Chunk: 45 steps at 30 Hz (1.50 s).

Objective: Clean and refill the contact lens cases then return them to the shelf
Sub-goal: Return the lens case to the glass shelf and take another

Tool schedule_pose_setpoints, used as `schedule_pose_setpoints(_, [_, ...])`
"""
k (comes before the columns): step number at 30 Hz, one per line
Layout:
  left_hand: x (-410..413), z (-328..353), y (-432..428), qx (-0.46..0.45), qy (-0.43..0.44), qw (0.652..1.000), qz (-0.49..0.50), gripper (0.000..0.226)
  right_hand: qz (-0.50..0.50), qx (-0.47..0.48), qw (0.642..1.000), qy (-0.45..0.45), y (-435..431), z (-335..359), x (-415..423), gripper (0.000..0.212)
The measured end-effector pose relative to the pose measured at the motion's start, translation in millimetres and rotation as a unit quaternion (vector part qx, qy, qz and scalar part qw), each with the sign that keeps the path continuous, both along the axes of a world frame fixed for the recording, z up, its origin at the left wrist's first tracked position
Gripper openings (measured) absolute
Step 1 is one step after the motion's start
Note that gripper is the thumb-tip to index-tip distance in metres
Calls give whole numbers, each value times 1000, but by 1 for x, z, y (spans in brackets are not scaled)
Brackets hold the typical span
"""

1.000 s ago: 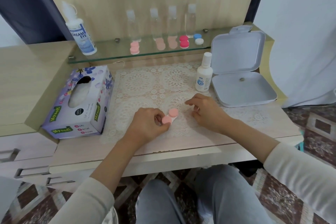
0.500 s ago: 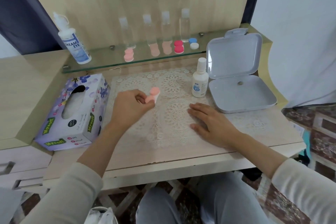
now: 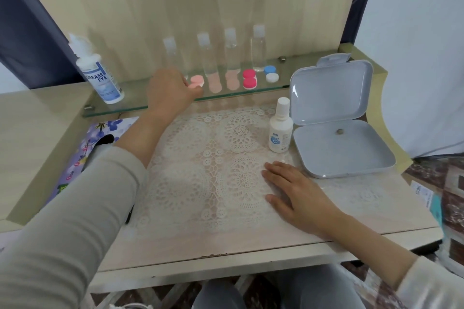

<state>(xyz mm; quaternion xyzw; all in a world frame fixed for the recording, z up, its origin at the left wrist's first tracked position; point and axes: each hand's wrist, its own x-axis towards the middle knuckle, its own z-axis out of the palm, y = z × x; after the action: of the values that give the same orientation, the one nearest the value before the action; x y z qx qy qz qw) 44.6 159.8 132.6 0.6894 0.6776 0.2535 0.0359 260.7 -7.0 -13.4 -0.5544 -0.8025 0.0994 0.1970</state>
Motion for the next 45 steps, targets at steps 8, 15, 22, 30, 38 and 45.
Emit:
schedule_pose_setpoints(8, [1, -9, 14, -14, 72, 997, 14, 32, -2, 12, 1000, 2, 1, -2, 0, 55])
schedule_pose_setpoints(15, [1, -12, 16, 6, 82, 997, 16, 32, -4, 8, 1000, 4, 1, -3, 0, 55])
schedule_pose_setpoints(22, [1, -15, 18, 12, 91, 996, 21, 35, -8, 10, 1000, -5, 0, -1, -1, 55])
schedule_pose_setpoints(30, [-4, -15, 22, 105, 44, 993, -17, 38, -7, 8, 1000, -1, 0, -1, -1, 56])
schedule_pose_setpoints(38, [16, -12, 30, 90, 147, 969, -177, 32, -9, 16, 1000, 1, 1, -3, -1, 54])
schedule_pose_setpoints(45, [26, -16, 30, 106, 239, 954, -149, 33, -9, 23, 1000, -2, 0, -2, -1, 53])
